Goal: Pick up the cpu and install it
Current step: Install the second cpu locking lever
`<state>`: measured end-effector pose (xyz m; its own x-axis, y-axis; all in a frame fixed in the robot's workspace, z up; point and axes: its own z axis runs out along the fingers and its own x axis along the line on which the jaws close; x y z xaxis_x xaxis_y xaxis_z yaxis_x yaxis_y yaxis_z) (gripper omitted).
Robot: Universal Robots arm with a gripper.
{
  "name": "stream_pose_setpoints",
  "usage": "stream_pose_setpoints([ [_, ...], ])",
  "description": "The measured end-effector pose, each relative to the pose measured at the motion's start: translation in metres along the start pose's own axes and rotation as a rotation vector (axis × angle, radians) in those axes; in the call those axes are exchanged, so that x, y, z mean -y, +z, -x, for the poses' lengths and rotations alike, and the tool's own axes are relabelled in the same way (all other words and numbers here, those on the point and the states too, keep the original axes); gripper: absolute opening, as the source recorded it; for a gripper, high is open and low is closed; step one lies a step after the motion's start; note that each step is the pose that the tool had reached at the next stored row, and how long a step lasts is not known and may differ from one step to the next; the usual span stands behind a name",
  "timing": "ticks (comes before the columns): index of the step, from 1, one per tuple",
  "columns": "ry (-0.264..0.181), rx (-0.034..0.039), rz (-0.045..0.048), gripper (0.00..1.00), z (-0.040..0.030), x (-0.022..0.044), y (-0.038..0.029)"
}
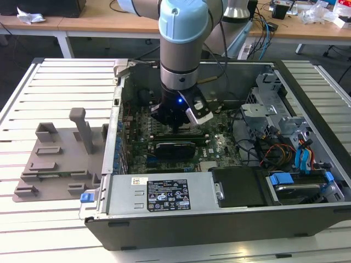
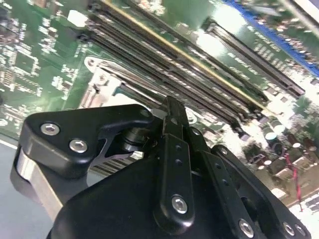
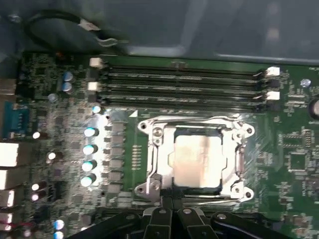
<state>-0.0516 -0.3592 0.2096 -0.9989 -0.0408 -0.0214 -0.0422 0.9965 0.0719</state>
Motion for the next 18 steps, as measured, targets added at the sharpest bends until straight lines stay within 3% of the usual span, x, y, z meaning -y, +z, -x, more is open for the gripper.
stream_pose_setpoints([
  [2,0.000,-0.0004,-0.0076,0.11,0.0073,-0.0091,0.0000],
  [5,0.000,-0.0006,-0.0126,0.11,0.0108,-0.0207,-0.0037],
  [9,0.000,-0.0009,-0.0199,0.11,0.0135,-0.0311,-0.0238],
  [12,-0.001,-0.0012,-0.0274,0.11,0.0140,-0.0337,-0.0353],
  [18,0.000,-0.0014,-0.0308,0.11,0.0142,-0.0345,-0.0441],
])
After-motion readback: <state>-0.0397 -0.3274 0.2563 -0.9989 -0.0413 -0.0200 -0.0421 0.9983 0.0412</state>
